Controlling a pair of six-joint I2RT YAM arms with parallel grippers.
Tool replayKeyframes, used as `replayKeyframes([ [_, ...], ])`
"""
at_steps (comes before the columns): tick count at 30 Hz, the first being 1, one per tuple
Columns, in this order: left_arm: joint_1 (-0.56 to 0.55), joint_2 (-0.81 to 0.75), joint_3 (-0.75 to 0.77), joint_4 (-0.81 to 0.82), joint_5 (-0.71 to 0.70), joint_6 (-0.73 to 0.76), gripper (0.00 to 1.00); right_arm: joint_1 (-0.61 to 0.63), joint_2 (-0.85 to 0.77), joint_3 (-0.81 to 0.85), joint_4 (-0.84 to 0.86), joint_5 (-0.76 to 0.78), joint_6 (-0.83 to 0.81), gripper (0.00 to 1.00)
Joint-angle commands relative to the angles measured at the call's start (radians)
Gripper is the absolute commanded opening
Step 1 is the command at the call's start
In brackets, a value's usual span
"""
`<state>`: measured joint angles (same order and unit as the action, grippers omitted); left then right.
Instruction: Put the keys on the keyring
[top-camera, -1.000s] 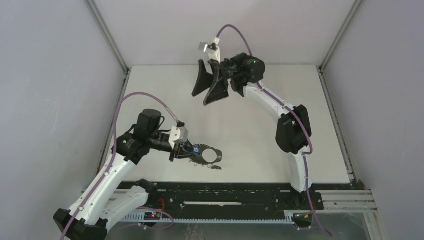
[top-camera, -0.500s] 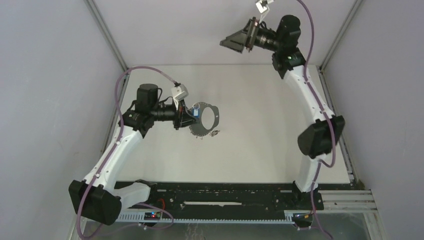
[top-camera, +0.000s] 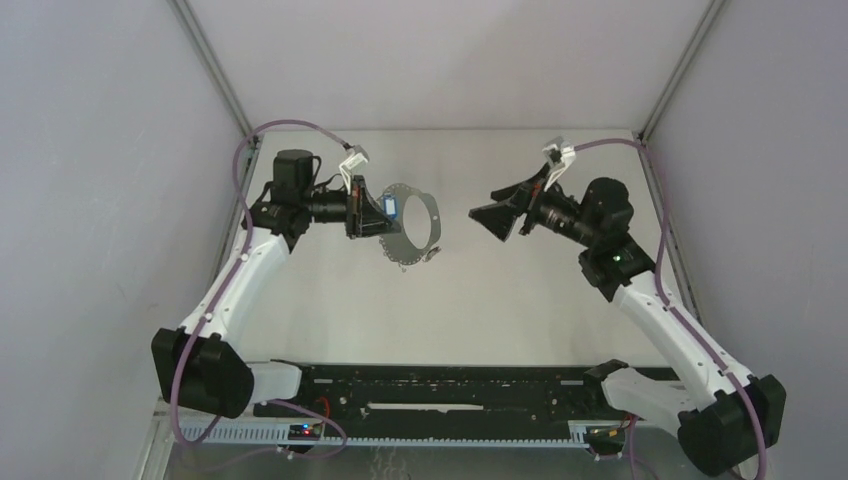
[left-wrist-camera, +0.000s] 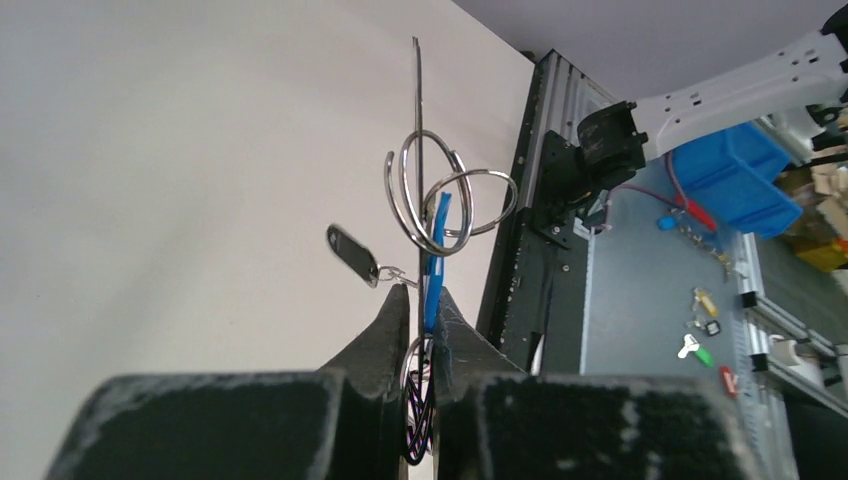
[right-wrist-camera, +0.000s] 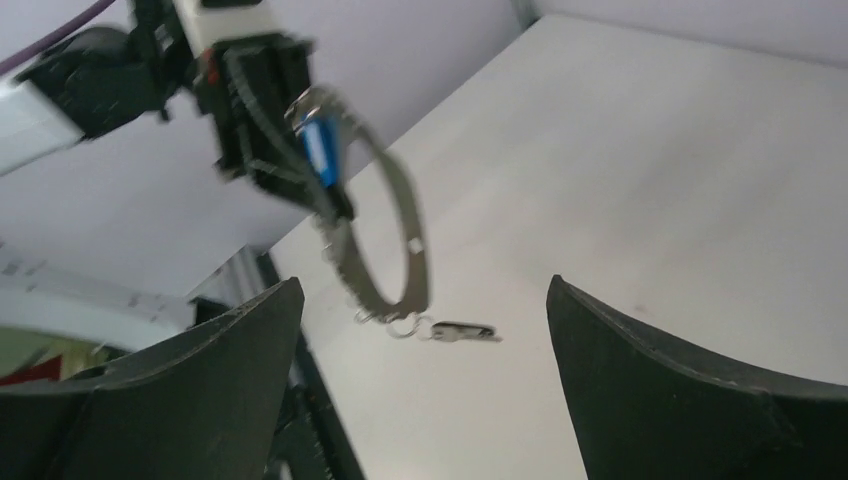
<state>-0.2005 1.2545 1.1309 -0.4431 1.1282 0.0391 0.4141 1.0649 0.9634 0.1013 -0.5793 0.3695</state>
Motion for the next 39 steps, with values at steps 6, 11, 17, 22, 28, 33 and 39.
replayKeyframes([
  [6,0.016,0.017,0.067,-0.024,0.111,-0.079,0.0,0.076,0.149,-0.072,0.395,-0.349,0.258,0.99],
  [11,0.016,-0.012,0.04,-0.027,0.146,-0.085,0.0,0.128,0.219,-0.016,0.357,-0.35,0.216,0.9],
  [17,0.016,-0.047,0.005,-0.027,0.17,-0.087,0.0,0.177,0.269,0.032,0.277,-0.301,0.14,0.84],
  [22,0.016,-0.058,-0.014,-0.033,0.166,-0.091,0.0,0.212,0.3,0.078,0.261,-0.286,0.126,0.49],
  [28,0.016,-0.084,-0.015,-0.146,0.043,0.0,0.58,0.235,0.297,0.078,0.251,-0.211,0.143,0.0],
  [33,0.019,-0.072,0.076,-0.28,-0.232,0.082,1.0,0.225,0.334,0.052,0.247,-0.102,0.248,0.0],
  [39,0.045,-0.017,0.314,-0.483,-0.747,0.145,1.0,0.182,0.432,0.043,0.19,0.054,0.347,0.0],
])
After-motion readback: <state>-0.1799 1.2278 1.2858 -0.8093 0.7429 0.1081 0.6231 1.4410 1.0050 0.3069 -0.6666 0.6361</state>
